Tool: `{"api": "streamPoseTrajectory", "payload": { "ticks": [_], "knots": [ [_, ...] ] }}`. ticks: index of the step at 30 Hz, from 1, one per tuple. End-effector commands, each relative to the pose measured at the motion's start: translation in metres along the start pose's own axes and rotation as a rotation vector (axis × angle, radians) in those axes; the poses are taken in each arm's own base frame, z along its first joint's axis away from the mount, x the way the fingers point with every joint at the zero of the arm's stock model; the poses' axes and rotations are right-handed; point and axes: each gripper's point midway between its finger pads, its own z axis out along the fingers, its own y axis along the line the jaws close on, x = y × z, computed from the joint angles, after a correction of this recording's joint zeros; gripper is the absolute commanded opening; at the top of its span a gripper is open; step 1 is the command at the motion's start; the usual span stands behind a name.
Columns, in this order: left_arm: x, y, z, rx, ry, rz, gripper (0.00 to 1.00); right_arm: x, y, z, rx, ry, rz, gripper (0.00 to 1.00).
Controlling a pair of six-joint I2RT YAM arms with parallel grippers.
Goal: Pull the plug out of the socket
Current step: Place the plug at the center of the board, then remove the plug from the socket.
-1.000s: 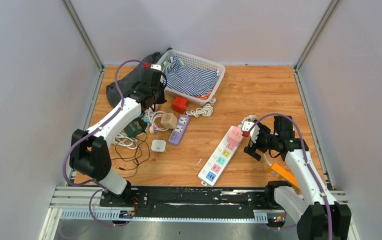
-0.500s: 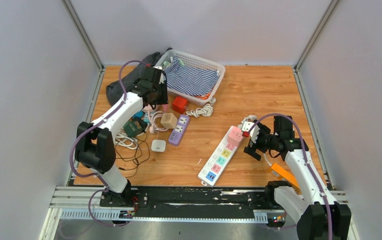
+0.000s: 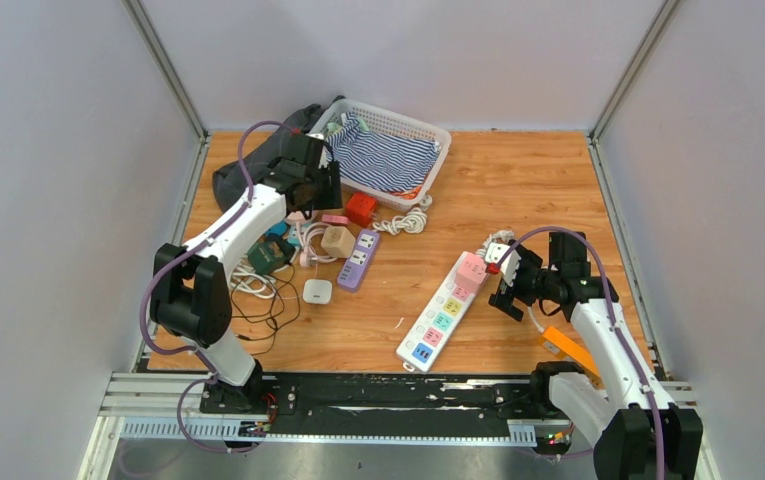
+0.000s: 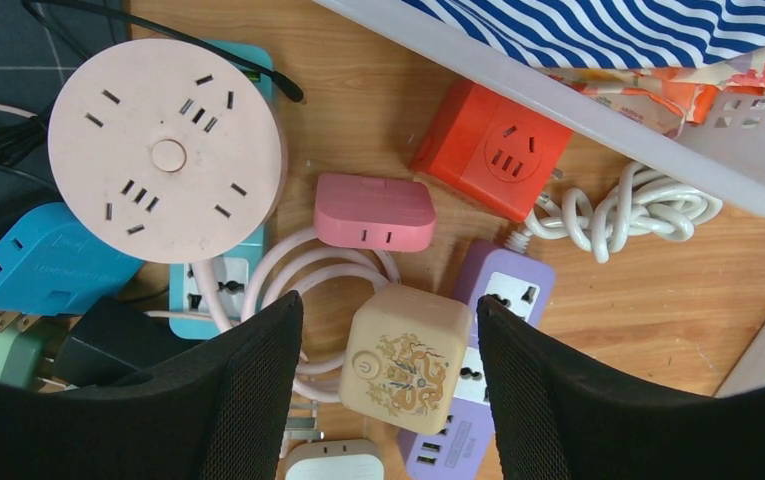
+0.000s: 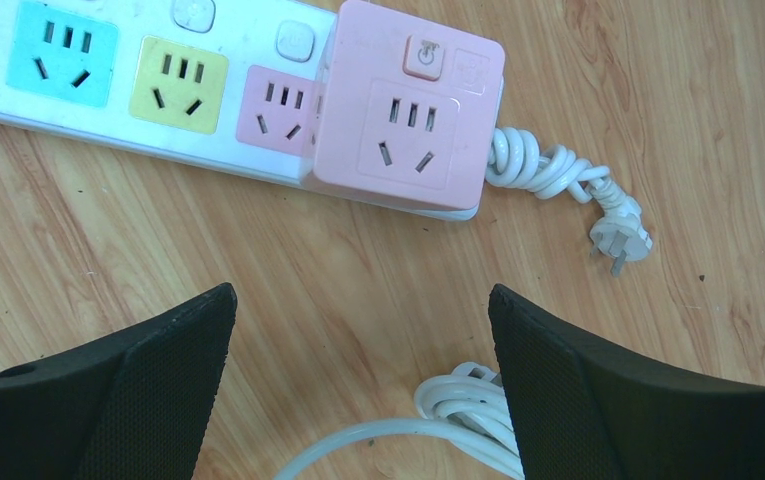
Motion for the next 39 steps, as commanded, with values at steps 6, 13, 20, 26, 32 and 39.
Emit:
{"api": "streamPoseTrajectory", "payload": {
  "ticks": [6, 13, 20, 26, 32, 39],
  "knots": [
    [-0.008, -0.002, -0.011, 0.038, -0.049, -0.005, 0.71, 0.007, 0.012, 0.001, -0.041, 0.0, 0.019, 0.96],
    [-0.016, -0.011, -0.03, 0.121, -0.15, 0.004, 1.0, 0.006, 0.013, 0.001, -0.044, -0.003, 0.018, 0.96],
    [-0.028, -0.019, -0.095, 0.277, -0.481, -0.042, 1.0, 0.0, 0.009, -0.003, -0.019, -0.019, -0.003, 0.96],
    [-0.02, -0.03, -0.127, 0.396, -0.578, -0.103, 1.0, -0.013, 0.004, -0.01, 0.013, -0.054, -0.024, 0.96],
    [0.02, -0.073, -0.078, 0.592, -0.298, -0.067, 1.0, -0.03, 0.003, -0.018, 0.026, -0.111, -0.028, 0.97],
    [0.065, -0.13, -0.081, 0.735, -0.198, 0.137, 1.0, -0.064, 0.005, -0.029, -0.054, -0.2, 0.108, 1.0]
  ]
}}
